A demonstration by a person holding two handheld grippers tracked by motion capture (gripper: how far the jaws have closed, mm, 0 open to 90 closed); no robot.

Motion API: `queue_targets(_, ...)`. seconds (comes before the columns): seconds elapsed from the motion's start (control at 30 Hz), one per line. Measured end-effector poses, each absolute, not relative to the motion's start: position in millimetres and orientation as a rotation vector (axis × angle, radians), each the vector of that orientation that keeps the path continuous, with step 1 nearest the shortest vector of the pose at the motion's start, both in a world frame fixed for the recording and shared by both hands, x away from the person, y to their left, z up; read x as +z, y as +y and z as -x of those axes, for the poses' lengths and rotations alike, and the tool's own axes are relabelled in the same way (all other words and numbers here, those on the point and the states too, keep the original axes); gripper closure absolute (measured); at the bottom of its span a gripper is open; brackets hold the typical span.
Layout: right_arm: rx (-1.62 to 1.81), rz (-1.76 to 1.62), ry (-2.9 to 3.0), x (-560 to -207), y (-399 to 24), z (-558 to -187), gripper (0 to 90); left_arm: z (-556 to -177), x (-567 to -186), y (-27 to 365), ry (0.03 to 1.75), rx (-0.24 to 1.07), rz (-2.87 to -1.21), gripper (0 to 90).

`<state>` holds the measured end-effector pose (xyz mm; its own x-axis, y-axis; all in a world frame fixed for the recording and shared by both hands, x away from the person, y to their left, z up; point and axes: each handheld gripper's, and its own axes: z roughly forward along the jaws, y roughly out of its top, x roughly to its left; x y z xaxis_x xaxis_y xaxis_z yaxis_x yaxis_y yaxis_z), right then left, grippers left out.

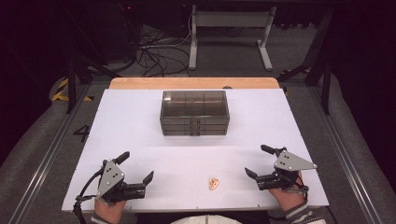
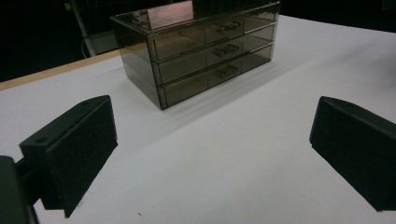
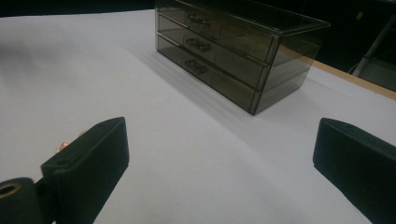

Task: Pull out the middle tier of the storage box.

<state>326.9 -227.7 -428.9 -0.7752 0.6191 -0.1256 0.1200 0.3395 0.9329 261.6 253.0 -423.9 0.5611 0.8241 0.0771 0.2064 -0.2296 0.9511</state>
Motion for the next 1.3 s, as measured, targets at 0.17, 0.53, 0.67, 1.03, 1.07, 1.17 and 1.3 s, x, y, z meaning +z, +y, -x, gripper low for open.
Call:
queue_targets(0.17,1.418,-0.646,2.155,-428,-228,-326,5.1,-261,-424,252,0.860,0.729,-1.741,1.6)
queue_targets(0.53,1.390,-0.640,2.164,-426,-225,-325,6.3,-261,-423,252,0.854,0.743,-1.735,1.9)
queue_targets(0.67,1.390,-0.639,2.167,-424,-225,-326,7.4,-261,-423,253,0.858,0.738,-1.737,1.9)
queue_targets(1.03,1.364,-0.627,2.208,-415,-214,-332,9.7,-260,-423,253,0.866,0.745,-1.742,1.9)
queue_targets(1.07,1.366,-0.627,2.211,-414,-212,-332,9.8,-260,-423,253,0.866,0.745,-1.742,1.9)
queue_targets(1.17,1.362,-0.621,2.221,-411,-208,-334,9.9,-260,-423,253,0.866,0.745,-1.742,1.9)
queue_targets(1.3,1.366,-0.616,2.236,-409,-202,-337,9.9,-260,-423,253,0.865,0.743,-1.744,1.9)
